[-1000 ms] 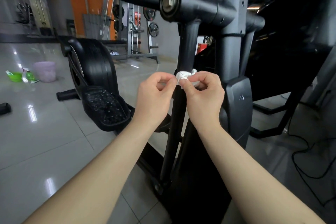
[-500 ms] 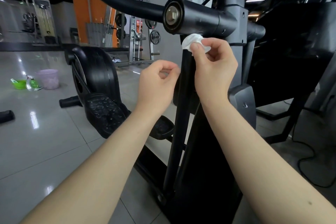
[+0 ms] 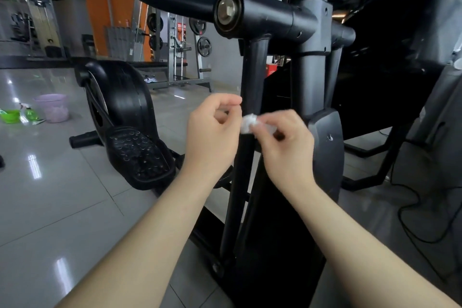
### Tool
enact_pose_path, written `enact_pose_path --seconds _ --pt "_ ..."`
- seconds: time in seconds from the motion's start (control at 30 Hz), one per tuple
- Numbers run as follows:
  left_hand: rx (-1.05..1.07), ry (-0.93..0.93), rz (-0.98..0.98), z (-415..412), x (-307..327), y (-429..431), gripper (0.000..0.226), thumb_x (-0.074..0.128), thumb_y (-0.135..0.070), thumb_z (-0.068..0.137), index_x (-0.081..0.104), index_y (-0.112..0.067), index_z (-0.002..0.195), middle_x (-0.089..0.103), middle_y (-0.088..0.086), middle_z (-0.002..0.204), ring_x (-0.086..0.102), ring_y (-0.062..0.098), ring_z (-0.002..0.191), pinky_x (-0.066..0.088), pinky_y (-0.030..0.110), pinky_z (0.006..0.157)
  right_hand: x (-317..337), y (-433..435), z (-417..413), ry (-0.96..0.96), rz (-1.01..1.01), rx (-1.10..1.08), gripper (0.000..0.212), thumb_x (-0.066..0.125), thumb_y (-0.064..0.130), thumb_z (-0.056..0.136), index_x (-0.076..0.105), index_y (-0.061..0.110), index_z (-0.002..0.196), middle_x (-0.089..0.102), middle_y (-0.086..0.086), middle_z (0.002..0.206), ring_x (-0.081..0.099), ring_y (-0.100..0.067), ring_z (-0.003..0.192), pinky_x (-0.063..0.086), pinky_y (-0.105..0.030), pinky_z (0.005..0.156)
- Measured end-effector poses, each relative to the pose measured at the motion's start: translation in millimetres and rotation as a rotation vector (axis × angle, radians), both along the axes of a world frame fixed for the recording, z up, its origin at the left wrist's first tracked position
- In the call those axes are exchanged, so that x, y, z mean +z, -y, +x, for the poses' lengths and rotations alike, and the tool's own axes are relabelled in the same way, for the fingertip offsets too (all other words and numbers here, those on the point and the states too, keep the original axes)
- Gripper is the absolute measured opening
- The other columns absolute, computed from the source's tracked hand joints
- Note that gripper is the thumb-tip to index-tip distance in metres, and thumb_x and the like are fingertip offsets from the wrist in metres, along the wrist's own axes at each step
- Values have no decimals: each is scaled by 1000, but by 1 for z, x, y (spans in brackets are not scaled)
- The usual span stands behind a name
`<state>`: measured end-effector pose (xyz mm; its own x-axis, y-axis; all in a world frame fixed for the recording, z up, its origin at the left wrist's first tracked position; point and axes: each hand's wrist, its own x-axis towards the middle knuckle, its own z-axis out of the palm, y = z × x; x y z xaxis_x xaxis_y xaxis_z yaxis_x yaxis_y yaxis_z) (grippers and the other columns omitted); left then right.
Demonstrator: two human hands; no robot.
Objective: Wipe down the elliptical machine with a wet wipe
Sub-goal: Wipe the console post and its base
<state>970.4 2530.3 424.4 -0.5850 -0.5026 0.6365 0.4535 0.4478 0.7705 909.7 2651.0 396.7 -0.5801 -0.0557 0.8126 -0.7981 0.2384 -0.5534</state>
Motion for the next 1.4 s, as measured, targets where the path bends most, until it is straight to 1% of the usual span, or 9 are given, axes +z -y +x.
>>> enact_pose_path --seconds 0.13,0.27,0.43,0.6,0.77,0.9,1.07,1.23,1.4 --pt "-48 -3 -69 1 -24 -25 20 61 -12 97 69 -27 108 67 -5 87 64 8 72 47 11 68 -25 -43 11 245 -68 -19 10 71 21 92 71 26 83 71 9 85 67 -10 84 49 -19 76" --pt "-145 29 -217 -9 -36 -55 20 63 -11 95 70 -24 108 65 -11 98 65 9 82 51 14 74 -23 -80 4 249 -215 -123 12 68 21 93 69 20 82 70 0 75 66 -16 75 52 -26 72" --pt "-198 111 -342 -35 -43 -78 24 64 -16 95 68 -25 117 59 -19 110 61 1 93 53 22 86 -21 -116 -33 230 -265 -334 6 67 25 91 69 25 85 70 8 90 65 -9 89 52 -28 81" --pt "-123 108 -433 -57 -42 -85 30 63 -21 96 63 -24 126 49 -18 123 49 3 119 48 25 99 -12 -127 -71 223 -185 -430 11 65 22 93 74 29 96 67 15 101 61 2 97 49 -18 88" --pt "-24 159 -559 -74 -40 -82 44 60 -25 97 54 -21 140 44 -11 140 35 11 135 39 38 113 -16 -104 -73 142 -13 -338 15 67 16 98 76 18 109 62 5 108 56 7 96 41 -2 84" --pt "-21 167 -628 -84 -42 -77 47 56 -24 99 50 -19 146 43 -9 144 32 13 138 36 45 115 -31 -98 -52 -22 93 -293 19 63 8 99 75 14 112 58 4 101 57 -5 98 44 -9 88" --pt "5 151 -640 -87 -42 -81 44 55 -25 100 52 -20 143 47 -9 140 33 12 136 38 42 114 -26 -109 -74 -130 217 -334 12 63 11 100 75 10 102 55 2 94 53 -7 87 42 -9 80" --pt "28 142 -650 -90 -42 -78 40 56 -24 98 55 -23 138 50 -12 134 33 9 134 38 38 114 -1 -112 -123 195 25 -417 19 60 19 102 75 18 113 57 9 102 53 4 89 52 -25 92" --pt "58 115 -668 -90 -46 -81 46 55 -12 92 54 -20 138 50 -11 132 37 11 130 35 31 112 -14 -101 -75 -87 116 -269 14 63 5 99 76 8 102 55 3 90 55 -4 88 42 -9 79"
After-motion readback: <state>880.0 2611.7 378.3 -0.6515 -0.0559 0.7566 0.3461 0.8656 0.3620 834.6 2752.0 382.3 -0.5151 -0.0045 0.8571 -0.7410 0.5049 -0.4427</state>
